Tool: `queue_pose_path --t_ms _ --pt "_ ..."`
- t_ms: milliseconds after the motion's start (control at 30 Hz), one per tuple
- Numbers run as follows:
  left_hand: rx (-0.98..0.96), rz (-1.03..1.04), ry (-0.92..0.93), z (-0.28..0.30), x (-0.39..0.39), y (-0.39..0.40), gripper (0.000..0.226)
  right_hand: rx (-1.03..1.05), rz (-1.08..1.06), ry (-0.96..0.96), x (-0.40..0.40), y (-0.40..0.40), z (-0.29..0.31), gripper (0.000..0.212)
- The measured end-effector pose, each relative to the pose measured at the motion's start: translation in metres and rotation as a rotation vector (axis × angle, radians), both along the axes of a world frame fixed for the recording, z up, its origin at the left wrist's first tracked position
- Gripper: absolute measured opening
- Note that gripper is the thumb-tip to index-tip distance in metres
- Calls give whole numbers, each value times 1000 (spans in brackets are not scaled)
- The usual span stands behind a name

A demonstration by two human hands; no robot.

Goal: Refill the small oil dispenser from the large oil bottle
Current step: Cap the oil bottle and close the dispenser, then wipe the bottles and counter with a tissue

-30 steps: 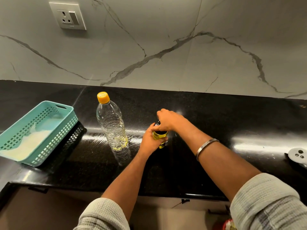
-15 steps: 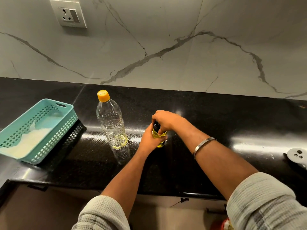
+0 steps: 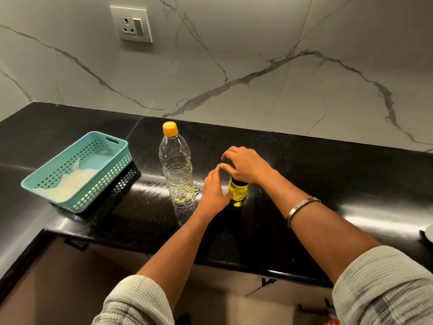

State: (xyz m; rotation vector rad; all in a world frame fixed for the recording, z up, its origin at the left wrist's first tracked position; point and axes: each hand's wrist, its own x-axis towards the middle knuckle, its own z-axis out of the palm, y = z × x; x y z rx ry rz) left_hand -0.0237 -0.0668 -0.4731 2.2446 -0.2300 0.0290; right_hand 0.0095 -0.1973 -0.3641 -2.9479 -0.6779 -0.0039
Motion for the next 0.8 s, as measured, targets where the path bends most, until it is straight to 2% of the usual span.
queue_pose_path --t_ms 133,233,300,433,600,700,800 --pt "0 51 -115 9 -19 11 56 114 132 -223 -9 18 1 20" --pt "20 76 -258 19 -37 23 24 161 214 -295 -20 34 1 18" --pt "47 75 -339 26 -47 33 14 207 228 -351 -24 43 3 18" --pt "101 127 -462 37 -59 55 12 252 299 -468 -33 58 13 18" --pt "103 203 -538 45 -73 86 13 255 510 -554 -49 85 21 18" --pt "131 299 -533 41 -78 110 23 278 624 -534 -57 110 19 14" --pt "162 436 -514 37 -81 140 21 288 705 -436 -60 138 12 16"
